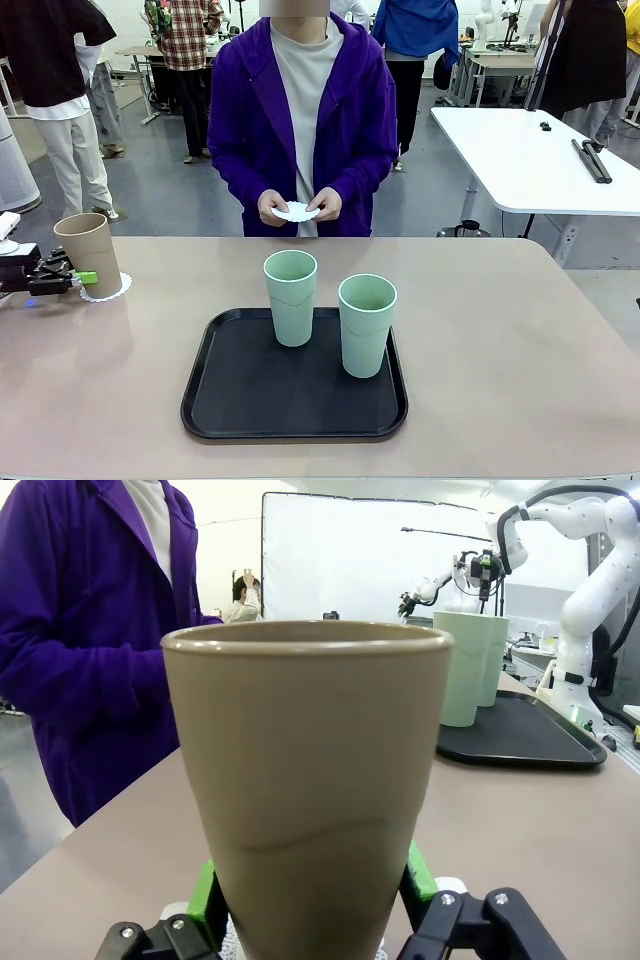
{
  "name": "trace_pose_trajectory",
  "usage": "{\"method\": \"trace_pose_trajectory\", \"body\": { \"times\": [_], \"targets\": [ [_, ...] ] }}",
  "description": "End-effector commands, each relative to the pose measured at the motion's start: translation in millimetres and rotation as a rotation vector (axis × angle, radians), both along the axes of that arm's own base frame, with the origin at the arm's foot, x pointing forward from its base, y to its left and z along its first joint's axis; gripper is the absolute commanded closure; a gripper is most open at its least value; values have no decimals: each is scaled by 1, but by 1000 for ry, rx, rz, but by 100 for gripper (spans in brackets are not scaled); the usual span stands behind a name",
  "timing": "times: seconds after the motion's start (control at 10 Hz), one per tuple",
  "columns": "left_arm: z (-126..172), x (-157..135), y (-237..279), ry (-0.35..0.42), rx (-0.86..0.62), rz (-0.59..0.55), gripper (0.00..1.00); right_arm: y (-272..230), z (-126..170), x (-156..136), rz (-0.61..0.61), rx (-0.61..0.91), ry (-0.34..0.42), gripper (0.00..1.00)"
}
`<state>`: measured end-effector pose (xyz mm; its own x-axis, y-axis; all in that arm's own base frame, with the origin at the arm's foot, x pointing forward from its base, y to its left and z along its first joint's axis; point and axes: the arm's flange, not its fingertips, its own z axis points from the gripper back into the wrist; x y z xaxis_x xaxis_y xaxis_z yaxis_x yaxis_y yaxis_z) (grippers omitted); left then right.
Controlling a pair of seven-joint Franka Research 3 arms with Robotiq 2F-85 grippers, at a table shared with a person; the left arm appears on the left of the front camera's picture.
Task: Place coasters on the table and set cups on them.
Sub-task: Pick up one Reusable plastic cup and place it on a coaster set by the human.
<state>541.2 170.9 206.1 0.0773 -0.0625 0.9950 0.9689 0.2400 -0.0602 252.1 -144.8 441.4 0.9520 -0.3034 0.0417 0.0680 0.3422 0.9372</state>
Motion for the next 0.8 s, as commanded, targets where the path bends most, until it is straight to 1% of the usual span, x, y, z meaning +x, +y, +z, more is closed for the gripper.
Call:
{"method": "trace_pose_trajectory", "body": {
  "times": [0.0, 0.3, 0.5, 0.7],
  "targets": [
    [0, 0, -2, -17, 36, -12, 0, -1, 1, 2, -2, 20, -13, 0],
    [1, 2, -2, -7, 52, -7, 0, -1, 1, 2, -2, 20, -13, 0],
    [5, 0, 1, 34, 111, -1, 0, -1, 1, 2, -2, 20, -13, 0],
    [9, -3, 4, 58, 149, 1, 0, -1, 1, 2, -2, 20, -13, 0]
  ]
}}
